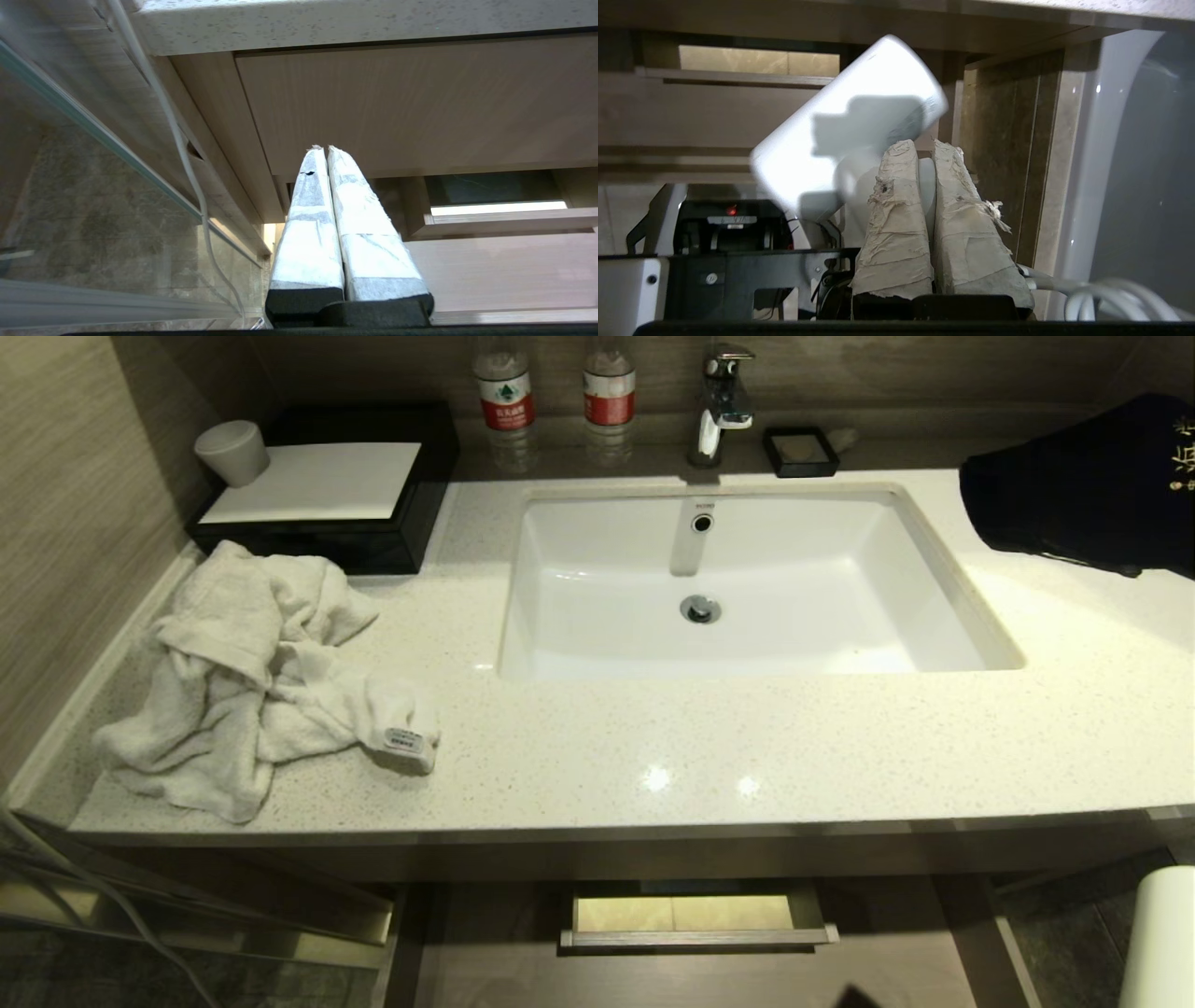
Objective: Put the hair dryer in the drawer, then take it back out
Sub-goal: Put it into the drawer
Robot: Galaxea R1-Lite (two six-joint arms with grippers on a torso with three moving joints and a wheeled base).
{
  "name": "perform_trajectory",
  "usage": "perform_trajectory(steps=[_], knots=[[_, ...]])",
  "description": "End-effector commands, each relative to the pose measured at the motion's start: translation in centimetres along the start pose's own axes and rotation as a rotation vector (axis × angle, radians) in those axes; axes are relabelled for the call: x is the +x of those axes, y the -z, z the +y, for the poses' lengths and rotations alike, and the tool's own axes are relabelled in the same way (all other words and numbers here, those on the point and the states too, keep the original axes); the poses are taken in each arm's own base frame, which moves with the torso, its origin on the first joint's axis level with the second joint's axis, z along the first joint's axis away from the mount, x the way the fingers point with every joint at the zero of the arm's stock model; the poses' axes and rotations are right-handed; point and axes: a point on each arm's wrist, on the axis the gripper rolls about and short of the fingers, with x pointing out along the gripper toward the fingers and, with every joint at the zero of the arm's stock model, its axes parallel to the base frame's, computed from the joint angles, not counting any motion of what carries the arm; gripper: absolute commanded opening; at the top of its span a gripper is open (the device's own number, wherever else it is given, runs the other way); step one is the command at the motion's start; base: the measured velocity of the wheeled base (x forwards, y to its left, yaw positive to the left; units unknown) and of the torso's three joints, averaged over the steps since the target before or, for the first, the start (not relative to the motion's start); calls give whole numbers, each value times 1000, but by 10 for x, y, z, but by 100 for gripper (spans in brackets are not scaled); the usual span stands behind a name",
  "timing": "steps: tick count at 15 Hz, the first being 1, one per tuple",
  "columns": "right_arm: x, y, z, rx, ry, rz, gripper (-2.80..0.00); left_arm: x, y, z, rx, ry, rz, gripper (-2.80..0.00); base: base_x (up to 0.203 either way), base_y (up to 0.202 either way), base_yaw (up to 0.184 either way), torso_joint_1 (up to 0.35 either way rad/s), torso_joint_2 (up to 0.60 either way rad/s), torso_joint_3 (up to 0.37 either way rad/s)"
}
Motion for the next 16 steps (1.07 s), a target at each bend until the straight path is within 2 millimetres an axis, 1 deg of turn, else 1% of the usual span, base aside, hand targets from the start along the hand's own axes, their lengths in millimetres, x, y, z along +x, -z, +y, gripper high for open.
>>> perform_trajectory(steps=[1,7,11,16], knots=[[8,1,-1,-6,11,-27,-280,0,0,0,0,0,3,-280,0,0,0,0,0,0],[-4,5,2,-11,31,-75,-280,0,0,0,0,0,3,-280,0,0,0,0,0,0],[-12,8,5,-1,17,-35,-280,0,0,0,0,0,3,-280,0,0,0,0,0,0],[-20,17,10,1,14,-23,-280,0,0,0,0,0,3,-280,0,0,0,0,0,0]])
